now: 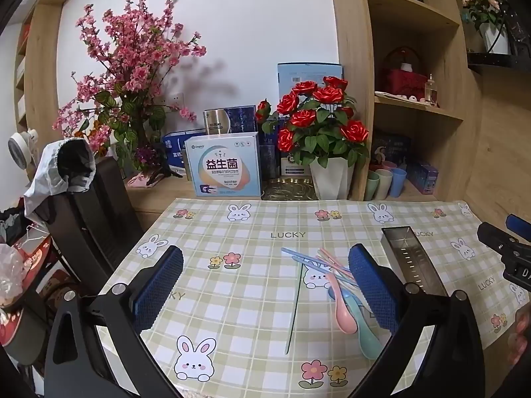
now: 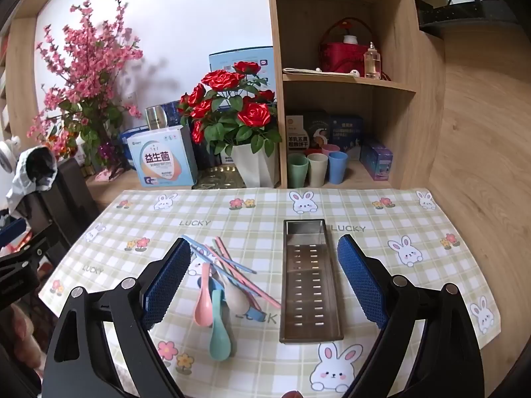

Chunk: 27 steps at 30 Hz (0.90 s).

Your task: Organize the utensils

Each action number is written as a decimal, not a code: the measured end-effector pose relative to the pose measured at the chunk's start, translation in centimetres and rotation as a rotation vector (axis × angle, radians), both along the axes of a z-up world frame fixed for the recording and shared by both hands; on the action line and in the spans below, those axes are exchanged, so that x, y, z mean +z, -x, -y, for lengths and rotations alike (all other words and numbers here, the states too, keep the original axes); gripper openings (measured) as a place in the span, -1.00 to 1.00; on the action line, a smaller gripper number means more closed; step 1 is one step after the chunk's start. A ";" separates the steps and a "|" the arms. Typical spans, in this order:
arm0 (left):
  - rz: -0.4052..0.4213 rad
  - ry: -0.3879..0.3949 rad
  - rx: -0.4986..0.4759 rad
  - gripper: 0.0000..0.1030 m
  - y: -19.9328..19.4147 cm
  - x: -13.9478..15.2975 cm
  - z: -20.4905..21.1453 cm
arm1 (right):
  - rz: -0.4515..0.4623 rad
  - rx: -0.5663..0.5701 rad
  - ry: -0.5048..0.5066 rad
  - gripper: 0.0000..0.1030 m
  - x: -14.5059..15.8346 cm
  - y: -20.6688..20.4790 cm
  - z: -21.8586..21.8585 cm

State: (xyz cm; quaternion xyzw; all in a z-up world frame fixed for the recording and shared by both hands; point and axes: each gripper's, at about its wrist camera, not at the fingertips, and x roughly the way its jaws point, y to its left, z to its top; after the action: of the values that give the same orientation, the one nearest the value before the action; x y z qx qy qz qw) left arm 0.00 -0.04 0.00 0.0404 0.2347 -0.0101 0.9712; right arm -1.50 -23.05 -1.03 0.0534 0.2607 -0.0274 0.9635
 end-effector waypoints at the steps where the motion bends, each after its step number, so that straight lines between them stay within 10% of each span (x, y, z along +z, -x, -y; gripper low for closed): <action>1: -0.002 0.003 0.000 0.90 0.0 0.0 0.0 | -0.004 0.000 0.000 0.69 0.0 0.0 0.0; 27: 0.019 -0.017 0.040 0.90 0.2 -0.2 -0.9 | -0.001 -0.002 -0.004 0.69 0.1 -0.2 0.0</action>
State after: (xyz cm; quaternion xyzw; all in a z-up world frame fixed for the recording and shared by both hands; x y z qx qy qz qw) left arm -0.17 0.88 -0.17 0.0438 0.2264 0.0117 0.9730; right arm -1.32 -23.06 -0.95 0.0558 0.2612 -0.0279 0.9633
